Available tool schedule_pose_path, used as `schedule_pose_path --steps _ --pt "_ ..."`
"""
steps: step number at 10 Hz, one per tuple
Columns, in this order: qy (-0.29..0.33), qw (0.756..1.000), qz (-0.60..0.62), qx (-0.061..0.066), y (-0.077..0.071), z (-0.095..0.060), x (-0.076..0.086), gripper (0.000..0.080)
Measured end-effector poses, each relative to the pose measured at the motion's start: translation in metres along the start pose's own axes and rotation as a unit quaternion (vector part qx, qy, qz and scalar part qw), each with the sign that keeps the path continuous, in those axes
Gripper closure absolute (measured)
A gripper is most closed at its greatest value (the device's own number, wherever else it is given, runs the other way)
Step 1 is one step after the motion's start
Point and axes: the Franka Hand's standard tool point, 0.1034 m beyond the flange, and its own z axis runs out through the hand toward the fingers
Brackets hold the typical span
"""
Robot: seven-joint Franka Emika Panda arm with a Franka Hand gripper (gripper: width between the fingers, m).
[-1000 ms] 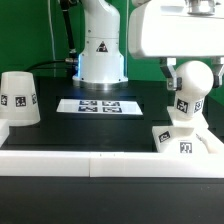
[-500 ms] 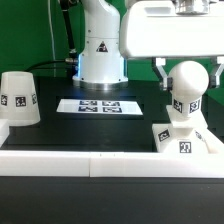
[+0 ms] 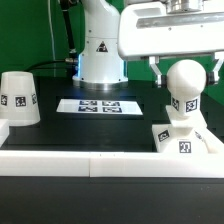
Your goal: Assemble lamp
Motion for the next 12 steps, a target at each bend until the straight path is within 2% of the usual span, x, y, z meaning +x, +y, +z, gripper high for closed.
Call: schedule_pose_path --steps 3,6,7,8,11,12 --pt "0.010 0.995 0.104 0.004 0.006 0.000 -0.003 0.0222" --pt "0.006 0.978 0.210 0.008 0.014 0.001 -0.004 0.0222" --pt "0.006 0.978 0.210 0.008 0.013 0.001 -0.004 0.0148" --pt "0.006 0.979 0.205 0.008 0.014 0.001 -0.004 0.0115" --pt "0.004 0.989 0.151 0.008 0.012 0.000 0.000 0.0101" --pt "0.007 0.997 0.074 0.009 0.006 -0.001 0.002 0.0101"
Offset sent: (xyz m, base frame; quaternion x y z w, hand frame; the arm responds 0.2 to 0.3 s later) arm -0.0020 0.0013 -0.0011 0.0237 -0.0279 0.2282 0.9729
